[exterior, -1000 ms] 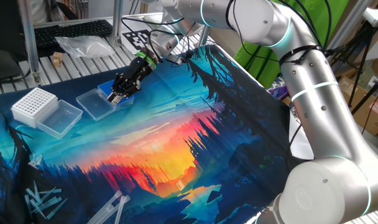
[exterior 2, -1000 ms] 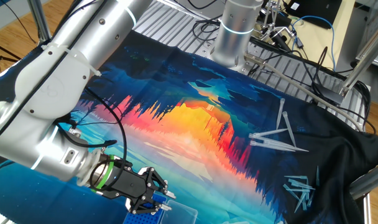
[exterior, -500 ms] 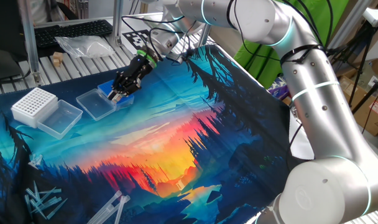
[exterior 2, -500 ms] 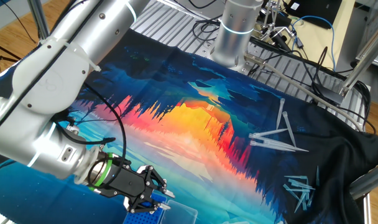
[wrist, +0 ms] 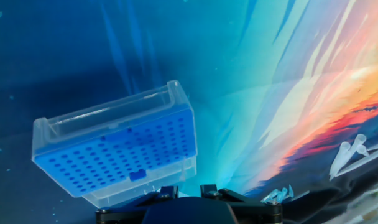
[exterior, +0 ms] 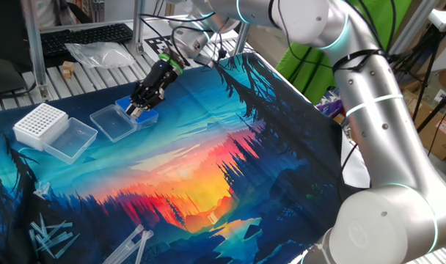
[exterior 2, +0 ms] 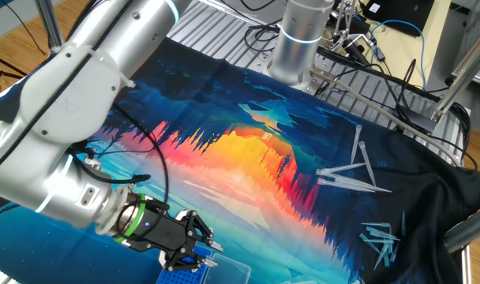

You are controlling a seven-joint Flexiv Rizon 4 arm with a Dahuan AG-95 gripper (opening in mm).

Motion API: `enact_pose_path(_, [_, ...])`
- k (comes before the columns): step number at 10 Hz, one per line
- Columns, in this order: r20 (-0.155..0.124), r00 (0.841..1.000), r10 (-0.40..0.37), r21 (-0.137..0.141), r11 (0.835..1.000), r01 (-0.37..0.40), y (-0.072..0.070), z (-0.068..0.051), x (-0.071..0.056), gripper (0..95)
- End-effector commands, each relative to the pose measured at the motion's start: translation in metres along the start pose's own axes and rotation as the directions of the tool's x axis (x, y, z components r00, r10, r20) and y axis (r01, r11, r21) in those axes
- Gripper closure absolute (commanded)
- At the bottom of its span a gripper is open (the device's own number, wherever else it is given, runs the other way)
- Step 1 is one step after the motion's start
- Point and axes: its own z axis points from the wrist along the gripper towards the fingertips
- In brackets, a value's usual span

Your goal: Insert a small pipette tip into the holder for small pipette tips

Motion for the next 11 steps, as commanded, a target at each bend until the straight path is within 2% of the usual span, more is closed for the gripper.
enact_pose_path(1, [0.031,1.0,0.0,-0.014,1.0,0.001,-0.004,0.001,0.003,76.0])
enact_pose_path(2, [0.065,0.998,0.0,-0.02,1.0,0.002,-0.004,0.001,0.004,95.0])
enact_pose_path(3, [0.091,0.996,0.0,-0.025,1.0,0.003,-0.004,0.001,0.004,95.0])
enact_pose_path(6, [0.126,0.992,-0.001,-0.047,0.999,0.006,-0.003,-0.002,0.005,95.0])
enact_pose_path(7, [0.139,0.99,0.006,-0.057,0.998,0.002,-0.003,-0.002,0.006,95.0])
enact_pose_path(8, [0.152,0.988,0.017,-0.081,0.997,-0.005,-0.006,-0.003,0.009,95.0])
enact_pose_path(9, [0.156,0.988,0.01,-0.1,0.995,0.006,-0.008,-0.003,0.012,95.0])
enact_pose_path(11, [0.156,0.988,-0.021,-0.121,0.992,0.04,-0.01,-0.001,0.018,95.0])
